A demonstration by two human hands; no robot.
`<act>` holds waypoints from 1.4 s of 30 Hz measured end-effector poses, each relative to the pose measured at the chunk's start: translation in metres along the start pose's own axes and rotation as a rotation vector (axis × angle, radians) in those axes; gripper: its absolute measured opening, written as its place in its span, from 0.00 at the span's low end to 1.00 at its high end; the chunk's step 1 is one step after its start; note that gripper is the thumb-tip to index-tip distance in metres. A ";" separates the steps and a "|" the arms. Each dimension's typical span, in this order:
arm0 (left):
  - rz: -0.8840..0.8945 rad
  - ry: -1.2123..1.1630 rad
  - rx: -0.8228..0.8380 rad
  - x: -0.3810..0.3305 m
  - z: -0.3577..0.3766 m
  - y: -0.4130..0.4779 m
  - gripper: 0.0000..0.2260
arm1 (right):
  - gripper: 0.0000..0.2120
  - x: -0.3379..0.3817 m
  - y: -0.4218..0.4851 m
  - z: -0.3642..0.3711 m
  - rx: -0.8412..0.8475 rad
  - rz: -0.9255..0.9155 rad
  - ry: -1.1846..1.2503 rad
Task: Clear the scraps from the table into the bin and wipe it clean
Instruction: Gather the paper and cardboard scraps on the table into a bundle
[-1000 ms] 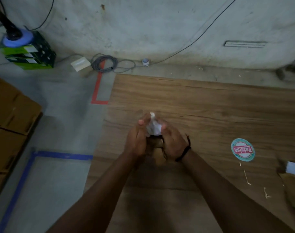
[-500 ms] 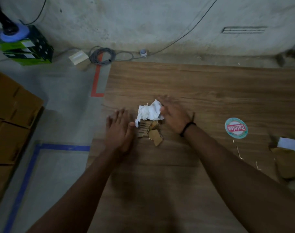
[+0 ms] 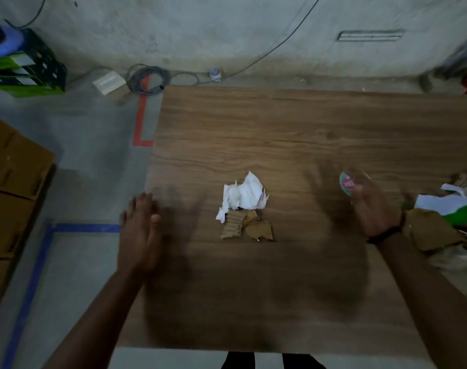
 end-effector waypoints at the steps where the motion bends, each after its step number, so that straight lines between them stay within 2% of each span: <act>1: -0.012 0.101 0.055 0.005 0.006 -0.007 0.34 | 0.38 -0.023 -0.004 -0.014 -0.035 0.090 -0.079; 3: -0.022 0.291 0.129 0.003 0.025 -0.022 0.36 | 0.38 -0.042 -0.012 -0.016 -0.025 0.169 -0.272; 5: -0.046 0.363 0.133 -0.013 0.041 -0.024 0.37 | 0.36 -0.029 -0.014 0.002 -0.010 0.117 -0.415; 7: -0.039 0.330 0.115 -0.040 0.057 -0.015 0.38 | 0.36 0.003 -0.012 0.030 -0.003 0.056 -0.368; 10: 0.066 0.202 0.142 -0.090 0.090 -0.005 0.37 | 0.36 0.069 -0.016 0.096 0.121 -0.107 -0.329; 12: 0.190 0.032 0.224 -0.131 0.112 -0.011 0.36 | 0.37 0.109 -0.028 0.131 0.182 -0.209 -0.203; 14: 0.277 -0.193 0.293 -0.159 0.121 -0.023 0.33 | 0.37 0.129 -0.038 0.151 0.234 -0.211 0.006; 16: 0.274 -0.338 0.285 -0.163 0.111 -0.031 0.31 | 0.39 0.131 -0.042 0.149 0.241 -0.143 0.212; 18: 0.263 -0.353 0.208 -0.150 0.085 -0.039 0.27 | 0.35 0.126 -0.043 0.123 0.196 -0.132 0.306; 22: 0.056 -0.172 -0.006 -0.066 0.026 -0.065 0.29 | 0.29 0.058 -0.054 0.034 0.030 -0.096 0.102; 25: -0.154 0.065 -0.023 0.007 0.009 -0.106 0.34 | 0.33 -0.014 -0.079 -0.024 -0.064 -0.043 -0.241; 28: -0.197 0.283 -0.007 0.020 0.024 -0.140 0.35 | 0.36 -0.046 -0.108 -0.021 -0.049 0.067 -0.468; 30: -0.194 0.271 -0.024 -0.001 0.041 -0.143 0.35 | 0.36 -0.032 -0.120 0.009 -0.020 0.041 -0.508; 35: -0.028 0.009 0.039 -0.107 0.103 -0.135 0.33 | 0.33 0.057 -0.134 0.096 0.038 -0.127 -0.391; 38: 0.026 -0.522 0.063 -0.165 0.125 -0.144 0.29 | 0.34 0.106 -0.147 0.123 0.110 -0.267 -0.042; 40: -0.090 -0.763 0.066 -0.167 0.130 -0.151 0.30 | 0.32 0.102 -0.145 0.112 0.130 -0.178 0.253; 42: -0.115 -0.762 0.064 -0.164 0.127 -0.162 0.29 | 0.29 0.083 -0.145 0.087 0.103 -0.120 0.355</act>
Point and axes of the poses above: each hand's wrist, its own y-axis towards the middle knuckle, its own z-axis out of the palm, x = y × z, the point moved 10 cm from there along y, towards the middle knuckle, and after that the axes turned 1 degree about -z, right-handed, at the moved point
